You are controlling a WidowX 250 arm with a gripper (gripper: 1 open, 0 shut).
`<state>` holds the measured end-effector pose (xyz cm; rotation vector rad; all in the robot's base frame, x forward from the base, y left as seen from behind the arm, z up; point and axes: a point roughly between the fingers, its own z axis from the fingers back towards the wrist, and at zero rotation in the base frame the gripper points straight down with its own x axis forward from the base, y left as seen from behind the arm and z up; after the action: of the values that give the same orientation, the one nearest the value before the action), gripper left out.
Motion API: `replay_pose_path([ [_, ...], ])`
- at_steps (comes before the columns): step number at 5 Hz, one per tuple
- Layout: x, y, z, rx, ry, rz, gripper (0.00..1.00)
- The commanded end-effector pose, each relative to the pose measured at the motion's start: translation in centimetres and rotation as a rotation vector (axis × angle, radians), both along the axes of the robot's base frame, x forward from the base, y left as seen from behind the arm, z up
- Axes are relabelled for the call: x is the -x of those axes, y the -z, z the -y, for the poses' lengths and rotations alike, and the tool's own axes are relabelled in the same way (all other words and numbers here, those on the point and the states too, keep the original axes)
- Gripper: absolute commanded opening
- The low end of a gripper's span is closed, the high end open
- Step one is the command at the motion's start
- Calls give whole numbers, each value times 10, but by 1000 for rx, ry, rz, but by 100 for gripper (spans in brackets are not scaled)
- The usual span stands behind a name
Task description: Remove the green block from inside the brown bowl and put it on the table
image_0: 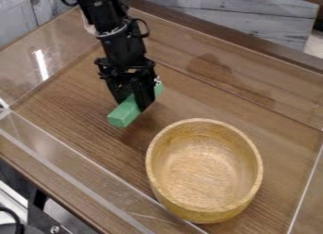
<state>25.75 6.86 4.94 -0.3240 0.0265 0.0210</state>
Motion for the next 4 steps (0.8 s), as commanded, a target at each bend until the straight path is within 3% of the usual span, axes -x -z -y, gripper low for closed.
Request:
replay_pose_path([
  [1,-10,-11,-8,-20,-9,41,0],
  [4,-13,-11,-11,-12,-11,25,0],
])
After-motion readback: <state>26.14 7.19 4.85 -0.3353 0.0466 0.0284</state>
